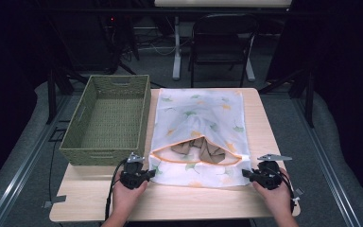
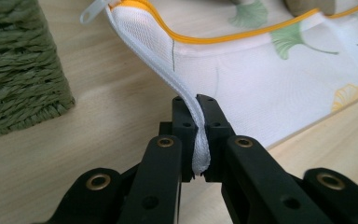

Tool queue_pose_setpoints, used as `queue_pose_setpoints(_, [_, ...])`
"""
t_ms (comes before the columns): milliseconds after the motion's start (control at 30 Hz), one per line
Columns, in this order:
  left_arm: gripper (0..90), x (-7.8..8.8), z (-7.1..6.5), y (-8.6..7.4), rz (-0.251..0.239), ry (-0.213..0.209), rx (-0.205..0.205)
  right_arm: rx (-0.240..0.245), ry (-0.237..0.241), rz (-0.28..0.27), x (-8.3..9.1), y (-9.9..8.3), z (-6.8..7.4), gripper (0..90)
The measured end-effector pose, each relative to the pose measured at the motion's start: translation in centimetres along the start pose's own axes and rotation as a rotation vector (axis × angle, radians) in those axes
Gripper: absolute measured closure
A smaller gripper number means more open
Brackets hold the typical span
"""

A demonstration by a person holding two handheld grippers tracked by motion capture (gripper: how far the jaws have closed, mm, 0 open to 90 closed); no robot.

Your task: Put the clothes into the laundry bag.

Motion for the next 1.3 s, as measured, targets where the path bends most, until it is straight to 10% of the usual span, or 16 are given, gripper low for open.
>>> queue_pose_setpoints(400, [85.2, 1.2, -1.9, -2.5, 0.036, -0.070, -0.020, 0.045, -0.024, 0.035, 2.2, -1.5, 0.6, 87.1])
queue_pose_setpoints(700, [57.0, 0.2, -1.7, -1.4, 0.010, -0.109, 0.039, -0.018, 0.002, -0.044, 1.9, -1.4, -0.3, 55.6])
queue_pose_setpoints(1300, [48.8, -2.0, -0.2, 1.4, 0.011, -0.001, 0.062, -0.052, 0.027, -0.070, -0.1, 0.8, -1.2, 44.5])
Point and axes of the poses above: each handheld gripper's, and its own axes: x roughly backward along the jaws, y roughly out of its top, z roughly to its left, the point moved 7 cm from there along -x, roughly forward along the jaws, and after that the axes turned 6 degrees about z, right-handed, at the moved point
